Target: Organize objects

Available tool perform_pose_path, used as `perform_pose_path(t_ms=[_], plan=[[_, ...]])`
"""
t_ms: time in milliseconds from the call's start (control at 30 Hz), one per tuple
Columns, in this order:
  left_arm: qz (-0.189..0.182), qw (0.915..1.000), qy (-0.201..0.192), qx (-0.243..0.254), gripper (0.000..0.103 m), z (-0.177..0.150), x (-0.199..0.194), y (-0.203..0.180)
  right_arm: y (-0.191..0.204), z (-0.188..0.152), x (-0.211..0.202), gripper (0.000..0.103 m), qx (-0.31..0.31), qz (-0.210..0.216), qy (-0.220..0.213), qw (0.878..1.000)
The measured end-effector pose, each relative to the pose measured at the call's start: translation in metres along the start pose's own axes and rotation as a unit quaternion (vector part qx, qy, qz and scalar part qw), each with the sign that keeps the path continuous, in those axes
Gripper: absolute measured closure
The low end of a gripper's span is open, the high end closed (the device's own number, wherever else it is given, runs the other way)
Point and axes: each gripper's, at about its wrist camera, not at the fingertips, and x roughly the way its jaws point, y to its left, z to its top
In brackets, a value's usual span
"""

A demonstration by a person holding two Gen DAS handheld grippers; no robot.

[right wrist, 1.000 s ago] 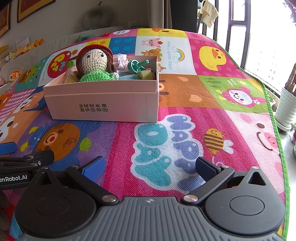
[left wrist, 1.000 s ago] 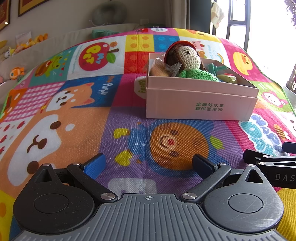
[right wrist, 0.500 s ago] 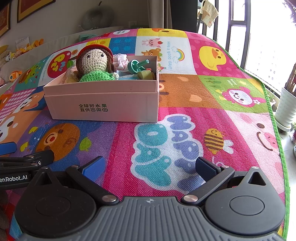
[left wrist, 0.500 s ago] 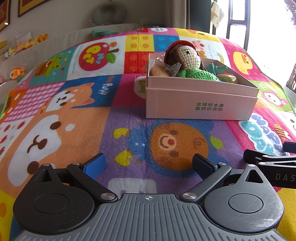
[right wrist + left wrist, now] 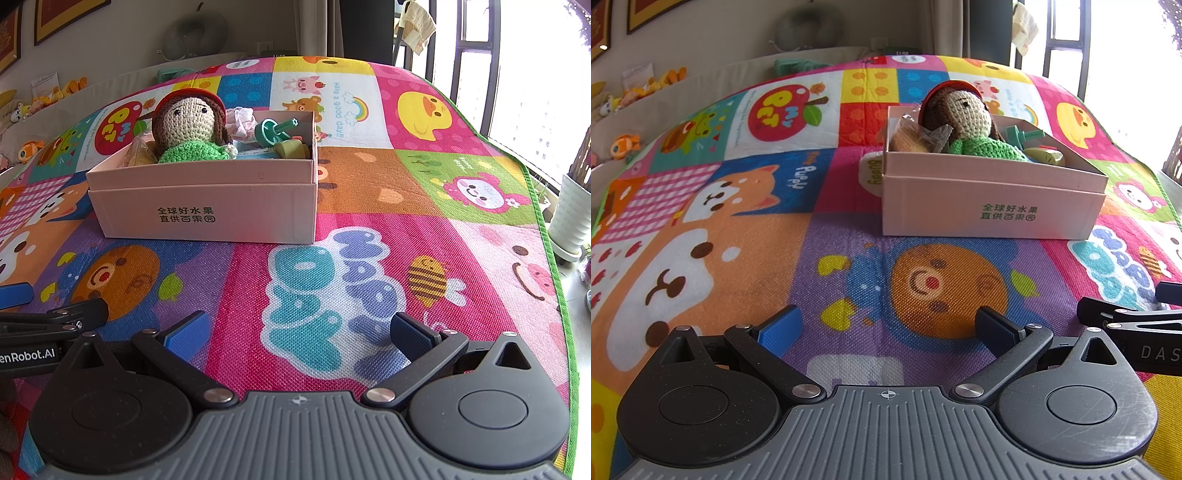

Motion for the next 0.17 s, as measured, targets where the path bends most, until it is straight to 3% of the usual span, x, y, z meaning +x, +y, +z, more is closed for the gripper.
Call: perform_pose_path(t_ms=[167], plan=[[-0.001,1.0,-0.001,-0.002,0.001,0.0,0.0001,0.0,-0.0001,-0.0001,-0.0003,0.0,0.0,0.0,0.0,1.0]])
